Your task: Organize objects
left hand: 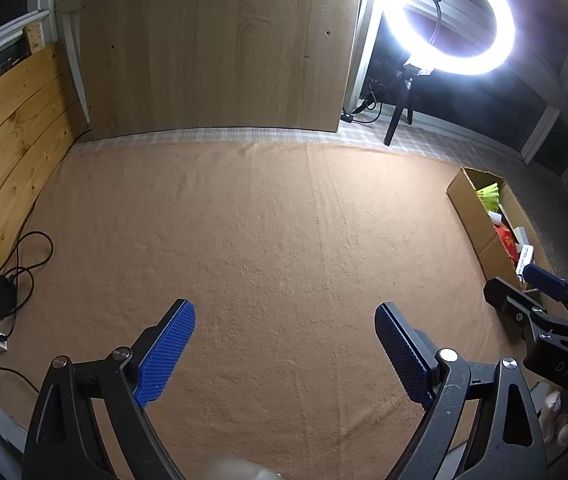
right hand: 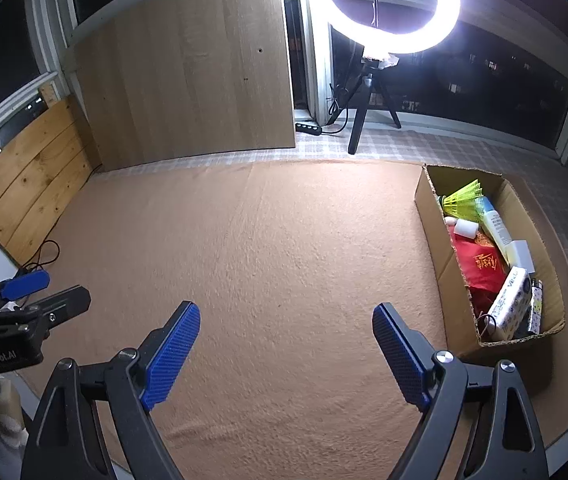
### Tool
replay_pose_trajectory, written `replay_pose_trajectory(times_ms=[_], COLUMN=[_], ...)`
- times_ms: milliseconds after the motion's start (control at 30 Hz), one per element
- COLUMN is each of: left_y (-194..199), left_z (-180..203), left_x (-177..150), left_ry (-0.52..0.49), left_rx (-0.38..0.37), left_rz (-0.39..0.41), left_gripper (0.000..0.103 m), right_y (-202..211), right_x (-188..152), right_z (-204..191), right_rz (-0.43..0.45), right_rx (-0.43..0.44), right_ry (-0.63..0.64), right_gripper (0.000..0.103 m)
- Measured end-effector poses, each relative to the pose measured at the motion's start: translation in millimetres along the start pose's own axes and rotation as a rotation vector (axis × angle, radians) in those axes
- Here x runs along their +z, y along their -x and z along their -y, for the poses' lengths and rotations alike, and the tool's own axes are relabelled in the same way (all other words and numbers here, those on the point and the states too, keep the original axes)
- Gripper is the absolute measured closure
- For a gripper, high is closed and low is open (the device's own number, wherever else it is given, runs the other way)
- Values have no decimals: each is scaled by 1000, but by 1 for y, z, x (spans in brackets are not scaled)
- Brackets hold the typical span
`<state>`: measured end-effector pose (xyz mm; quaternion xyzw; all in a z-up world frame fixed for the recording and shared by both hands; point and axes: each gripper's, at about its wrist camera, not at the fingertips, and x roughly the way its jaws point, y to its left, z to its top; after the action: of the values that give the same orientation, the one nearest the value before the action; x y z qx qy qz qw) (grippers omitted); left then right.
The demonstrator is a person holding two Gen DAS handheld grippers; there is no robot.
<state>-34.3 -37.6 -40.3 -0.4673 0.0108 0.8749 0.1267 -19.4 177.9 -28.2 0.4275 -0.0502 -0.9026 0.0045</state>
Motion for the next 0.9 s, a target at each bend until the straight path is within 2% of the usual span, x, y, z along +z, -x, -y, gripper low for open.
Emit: replay_pose_trajectory(times_ms=[900], left_y=[-4], left_z=[10], left_x=[2], left_ry=[-7], left_rx=[6], left_rz=[10], left_gripper=[9], right_y=[0], right_x=[-1], right_z=[8], right_rz=[3], right_rx=[-33], right_ry=[-10], right_gripper=[17])
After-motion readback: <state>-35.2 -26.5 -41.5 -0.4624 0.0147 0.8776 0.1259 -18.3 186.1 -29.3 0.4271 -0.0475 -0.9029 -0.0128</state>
